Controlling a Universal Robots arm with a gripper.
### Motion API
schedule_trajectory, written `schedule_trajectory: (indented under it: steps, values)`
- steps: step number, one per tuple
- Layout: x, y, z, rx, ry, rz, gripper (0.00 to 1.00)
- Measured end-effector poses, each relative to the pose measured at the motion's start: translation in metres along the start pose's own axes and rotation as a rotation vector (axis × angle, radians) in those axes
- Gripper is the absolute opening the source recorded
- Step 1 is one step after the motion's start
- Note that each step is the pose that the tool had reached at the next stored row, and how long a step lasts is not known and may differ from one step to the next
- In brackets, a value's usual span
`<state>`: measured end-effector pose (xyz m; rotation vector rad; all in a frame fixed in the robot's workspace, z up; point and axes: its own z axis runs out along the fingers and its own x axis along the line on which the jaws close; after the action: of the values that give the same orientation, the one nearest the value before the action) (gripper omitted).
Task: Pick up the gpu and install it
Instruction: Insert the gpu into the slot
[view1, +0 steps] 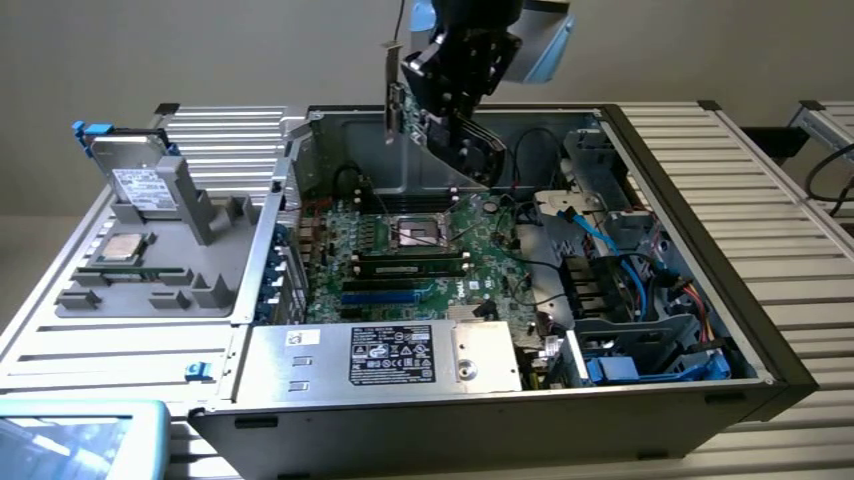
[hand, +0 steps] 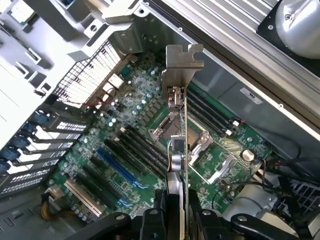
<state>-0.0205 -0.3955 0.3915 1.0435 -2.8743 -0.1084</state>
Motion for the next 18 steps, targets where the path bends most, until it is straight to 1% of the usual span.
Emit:
schedule_trajectory:
  steps: [6,18]
  values:
    - [0.0,0.0,0.0,0.0046,0.0115,-0.108,0.28]
    - [0.0,0.0,0.0001,0.016,0.033,-0.326,0.28]
